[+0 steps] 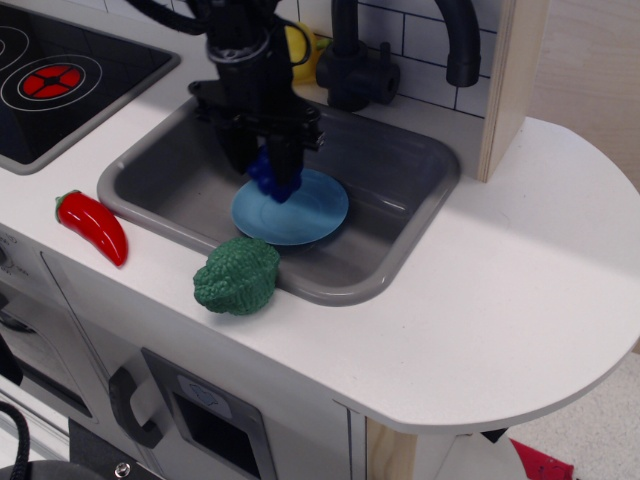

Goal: Take blueberries off plate sink

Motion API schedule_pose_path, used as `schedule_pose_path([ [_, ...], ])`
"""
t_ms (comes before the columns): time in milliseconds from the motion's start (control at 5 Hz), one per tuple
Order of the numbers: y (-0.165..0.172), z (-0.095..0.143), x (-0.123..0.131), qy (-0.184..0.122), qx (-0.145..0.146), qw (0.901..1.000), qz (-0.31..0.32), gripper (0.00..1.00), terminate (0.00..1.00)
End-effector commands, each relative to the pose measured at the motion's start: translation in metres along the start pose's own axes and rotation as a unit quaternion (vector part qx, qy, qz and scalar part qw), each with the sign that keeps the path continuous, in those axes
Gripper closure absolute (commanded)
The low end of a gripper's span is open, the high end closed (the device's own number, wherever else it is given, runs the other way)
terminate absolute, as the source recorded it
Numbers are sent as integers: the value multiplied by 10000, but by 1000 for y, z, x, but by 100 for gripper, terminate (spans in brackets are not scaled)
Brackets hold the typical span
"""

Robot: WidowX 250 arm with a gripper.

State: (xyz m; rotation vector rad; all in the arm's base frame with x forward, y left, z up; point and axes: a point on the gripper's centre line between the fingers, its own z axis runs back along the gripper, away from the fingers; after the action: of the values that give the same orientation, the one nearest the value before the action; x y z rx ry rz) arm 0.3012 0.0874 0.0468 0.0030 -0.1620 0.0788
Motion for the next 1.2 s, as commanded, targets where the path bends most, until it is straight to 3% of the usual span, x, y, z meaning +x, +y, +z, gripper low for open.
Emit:
schedule_pose_path([
  [0, -23, 8, -15, 285, -14, 9990, -345, 100, 0],
  [200, -32, -2, -13, 535, -74, 9979, -357, 100, 0],
  [600, -51, -14, -18, 1483, -449, 9877, -214, 100, 0],
  [800, -55, -13, -20, 1474, -481, 9876, -228, 100, 0],
  [1000, -54, -8, -19, 1303, -437, 9904, -147, 0, 0],
])
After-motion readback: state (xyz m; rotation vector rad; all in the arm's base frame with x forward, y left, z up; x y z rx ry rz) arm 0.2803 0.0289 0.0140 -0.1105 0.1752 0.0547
